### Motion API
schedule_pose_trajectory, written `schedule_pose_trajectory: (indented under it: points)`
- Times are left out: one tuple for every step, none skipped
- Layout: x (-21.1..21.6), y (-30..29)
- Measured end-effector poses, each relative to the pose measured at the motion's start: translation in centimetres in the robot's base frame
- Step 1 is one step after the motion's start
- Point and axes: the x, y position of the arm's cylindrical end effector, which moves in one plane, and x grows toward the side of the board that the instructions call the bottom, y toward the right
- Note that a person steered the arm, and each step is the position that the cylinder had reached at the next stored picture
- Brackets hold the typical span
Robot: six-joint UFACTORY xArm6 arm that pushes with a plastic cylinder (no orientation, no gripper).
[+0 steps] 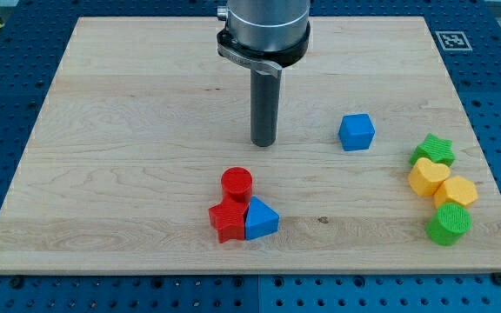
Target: Slide the blue cube closer to the red circle
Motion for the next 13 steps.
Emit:
schedule_pose_trajectory:
  points:
    - [-0.4,0.0]
    - [-4.1,0.1]
    - [-7.2,3.0]
    - [-7.9,9.7]
    - [-7.6,15.9]
    - [-6.1,18.6]
    - [-3.5,18.8]
    - [-3.1,18.8]
    - [-3.1,18.5]
    - [-3.1,16.7]
    - [-3.1,16.6]
    - [-2.0,16.4]
    - [-1.4,12.9]
